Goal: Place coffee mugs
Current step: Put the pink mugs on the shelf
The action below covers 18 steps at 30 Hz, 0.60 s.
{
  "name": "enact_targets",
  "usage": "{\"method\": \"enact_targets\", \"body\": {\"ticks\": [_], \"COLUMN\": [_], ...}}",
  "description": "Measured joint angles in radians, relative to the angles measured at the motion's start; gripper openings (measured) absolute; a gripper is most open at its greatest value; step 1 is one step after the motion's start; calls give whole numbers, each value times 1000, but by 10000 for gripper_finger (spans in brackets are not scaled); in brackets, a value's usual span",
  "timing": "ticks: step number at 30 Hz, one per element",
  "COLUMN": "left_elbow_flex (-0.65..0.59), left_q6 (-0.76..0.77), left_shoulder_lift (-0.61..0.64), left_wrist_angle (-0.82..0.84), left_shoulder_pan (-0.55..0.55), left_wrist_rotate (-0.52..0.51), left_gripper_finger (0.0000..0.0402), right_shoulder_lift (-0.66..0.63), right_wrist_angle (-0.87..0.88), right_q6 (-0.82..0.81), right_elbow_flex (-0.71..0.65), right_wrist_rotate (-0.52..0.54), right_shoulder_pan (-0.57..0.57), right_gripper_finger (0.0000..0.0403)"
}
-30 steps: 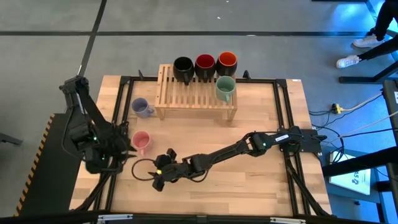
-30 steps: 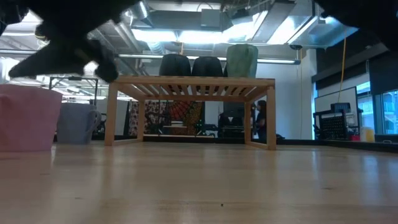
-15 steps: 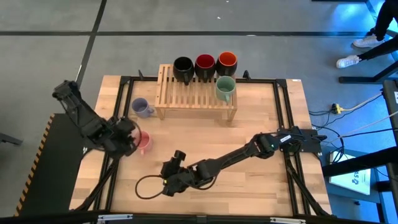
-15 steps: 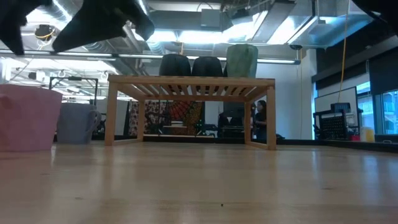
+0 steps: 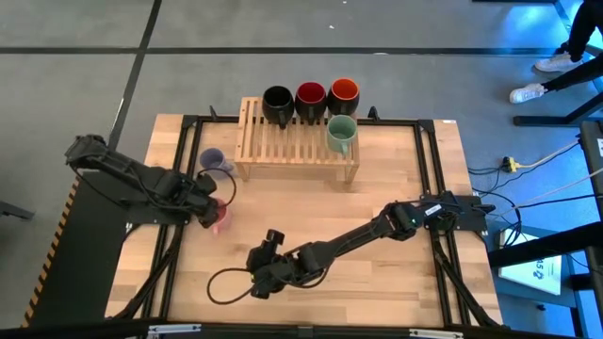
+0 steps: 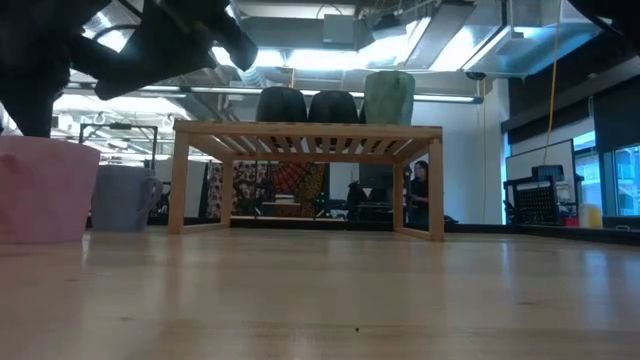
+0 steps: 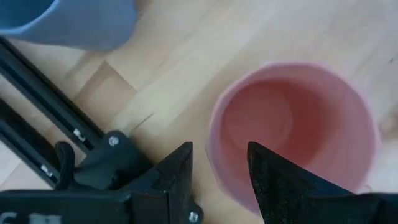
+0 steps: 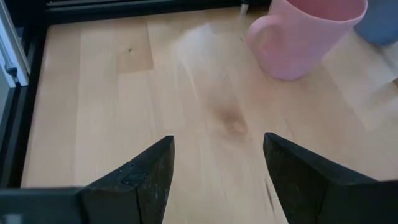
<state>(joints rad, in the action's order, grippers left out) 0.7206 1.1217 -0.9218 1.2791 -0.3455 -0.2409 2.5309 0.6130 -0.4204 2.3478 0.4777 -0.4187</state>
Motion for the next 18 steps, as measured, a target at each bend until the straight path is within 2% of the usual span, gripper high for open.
{"method": "enact_targets", "body": {"ticks": [12,15,18], "left_elbow_flex": [-124,-133,-136], "left_q6": [-73,-87,-107], "left_shoulder_lift": [-5,-5,-5], "left_wrist_angle": [-174,-183,-184], "left_shoulder_pan": [76,84,84], "left_wrist_rotate": [45,53,52], "left_gripper_finger": [142,117,74], "right_shoulder_lift": [0,0,0], "right_wrist_angle": [28,28,28], "right_q6": [-57,-76,-82], "right_elbow_flex": [0,0,0], "right_wrist_rotate": [27,56,97], "right_shoulder_pan": [-12,-17,-26], "right_gripper_finger": [234,234,234]}}
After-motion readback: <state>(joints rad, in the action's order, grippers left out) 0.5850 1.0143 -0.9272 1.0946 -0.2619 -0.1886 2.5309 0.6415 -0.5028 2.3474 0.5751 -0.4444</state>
